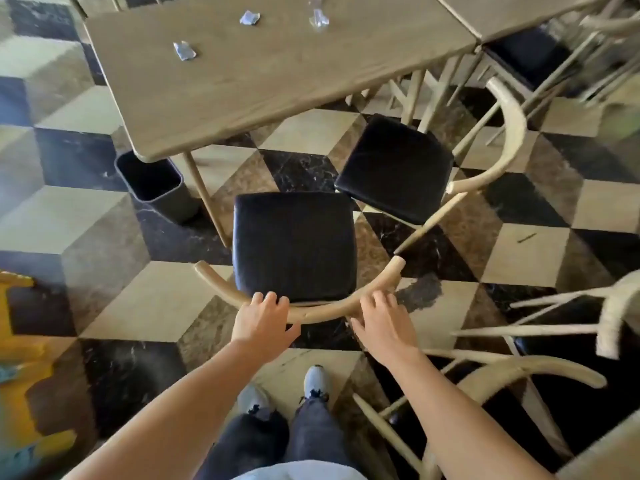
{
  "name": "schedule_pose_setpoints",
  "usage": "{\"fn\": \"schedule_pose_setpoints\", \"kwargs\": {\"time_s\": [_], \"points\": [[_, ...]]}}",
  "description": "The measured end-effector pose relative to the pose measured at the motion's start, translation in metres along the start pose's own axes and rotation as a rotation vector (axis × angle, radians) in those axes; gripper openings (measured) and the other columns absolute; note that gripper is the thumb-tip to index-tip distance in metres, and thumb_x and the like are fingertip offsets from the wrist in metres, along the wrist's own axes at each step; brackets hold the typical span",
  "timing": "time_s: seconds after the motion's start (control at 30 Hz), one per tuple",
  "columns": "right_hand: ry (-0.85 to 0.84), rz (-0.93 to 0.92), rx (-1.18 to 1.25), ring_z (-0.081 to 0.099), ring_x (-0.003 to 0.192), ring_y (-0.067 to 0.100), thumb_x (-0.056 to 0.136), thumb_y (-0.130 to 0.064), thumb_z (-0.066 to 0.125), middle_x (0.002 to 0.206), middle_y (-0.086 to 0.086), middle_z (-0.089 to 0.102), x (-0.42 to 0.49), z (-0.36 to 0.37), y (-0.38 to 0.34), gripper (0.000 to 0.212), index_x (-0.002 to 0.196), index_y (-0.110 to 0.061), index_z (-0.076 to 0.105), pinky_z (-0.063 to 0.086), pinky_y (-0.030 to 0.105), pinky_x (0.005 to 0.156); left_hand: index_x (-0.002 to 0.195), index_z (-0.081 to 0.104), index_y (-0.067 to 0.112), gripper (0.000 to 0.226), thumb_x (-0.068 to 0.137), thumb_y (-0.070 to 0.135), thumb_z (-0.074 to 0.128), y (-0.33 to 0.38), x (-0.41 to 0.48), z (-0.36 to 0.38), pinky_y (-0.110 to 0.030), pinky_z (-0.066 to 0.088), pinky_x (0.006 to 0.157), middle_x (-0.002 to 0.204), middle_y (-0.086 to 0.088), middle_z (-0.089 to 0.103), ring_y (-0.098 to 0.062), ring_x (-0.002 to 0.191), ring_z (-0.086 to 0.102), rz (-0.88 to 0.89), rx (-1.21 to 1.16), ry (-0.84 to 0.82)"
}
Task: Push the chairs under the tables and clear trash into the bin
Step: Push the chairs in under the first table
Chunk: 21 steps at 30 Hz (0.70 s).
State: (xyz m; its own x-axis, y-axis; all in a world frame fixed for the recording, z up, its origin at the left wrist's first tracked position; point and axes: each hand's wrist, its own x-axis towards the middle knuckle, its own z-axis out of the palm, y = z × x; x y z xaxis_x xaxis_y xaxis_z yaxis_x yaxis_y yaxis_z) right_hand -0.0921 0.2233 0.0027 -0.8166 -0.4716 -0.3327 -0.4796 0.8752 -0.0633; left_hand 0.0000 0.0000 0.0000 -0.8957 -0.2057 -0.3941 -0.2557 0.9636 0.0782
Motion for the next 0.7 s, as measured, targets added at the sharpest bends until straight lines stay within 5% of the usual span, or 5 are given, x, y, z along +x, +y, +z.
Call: {"fn": "schedule_pose_setpoints", "kwargs": {"time_s": [0.23, 0.43, 0.57, 0.7], "points": [[0.087, -0.29, -0.058, 0.056, 0.115, 0.032, 0.095, -0.049, 0.057, 0.123, 0.013, 0.06, 0.033, 0.04, 0.019, 0.047, 0.122, -0.01, 0.062, 0.049, 0.046, 0.094, 0.102, 0.063, 0.022, 0.046, 0.084, 0.063, 0.055, 0.007, 0.024, 0.044, -0.04, 0.052, 0.081, 0.098, 0.0, 0.062, -0.025, 0.091, 0.054, -0.053, 0.0, 0.147], [0.177, -0.3, 0.016, 0.055, 0.113, 0.03, 0.093, -0.058, 0.052, 0.118, 0.011, 0.061, 0.042, 0.058, 0.019, 0.051, 0.111, -0.012, 0.063, 0.041, 0.048, 0.105, 0.102, 0.061, 0.028, 0.076, 0.08, 0.084, 0.016, -0.008, 0.037, 0.068, -0.04, 0.036, 0.104, 0.1, 0.008, 0.067, -0.021, 0.098, 0.058, 0.008, 0.039, 0.185], [0.178, -0.323, 0.029, 0.05, 0.118, 0.03, 0.093, -0.067, 0.039, 0.115, 0.005, 0.063, 0.053, 0.082, 0.013, 0.062, 0.114, -0.013, 0.062, 0.023, 0.052, 0.114, 0.096, 0.068, 0.022, 0.072, 0.083, 0.081, 0.029, -0.02, 0.044, 0.083, -0.039, 0.04, 0.093, 0.087, 0.005, 0.069, -0.023, 0.084, 0.06, 0.111, -0.039, 0.286], [0.337, -0.332, 0.026, 0.054, 0.104, 0.03, 0.093, -0.071, 0.04, 0.102, 0.005, 0.065, 0.06, 0.107, 0.004, 0.062, 0.101, -0.014, 0.063, 0.025, 0.055, 0.112, 0.076, 0.066, 0.017, 0.066, 0.08, 0.077, 0.04, -0.041, 0.053, 0.089, -0.038, 0.044, 0.077, 0.066, 0.004, 0.064, -0.023, 0.065, 0.058, 0.207, -0.021, 0.325]]}}
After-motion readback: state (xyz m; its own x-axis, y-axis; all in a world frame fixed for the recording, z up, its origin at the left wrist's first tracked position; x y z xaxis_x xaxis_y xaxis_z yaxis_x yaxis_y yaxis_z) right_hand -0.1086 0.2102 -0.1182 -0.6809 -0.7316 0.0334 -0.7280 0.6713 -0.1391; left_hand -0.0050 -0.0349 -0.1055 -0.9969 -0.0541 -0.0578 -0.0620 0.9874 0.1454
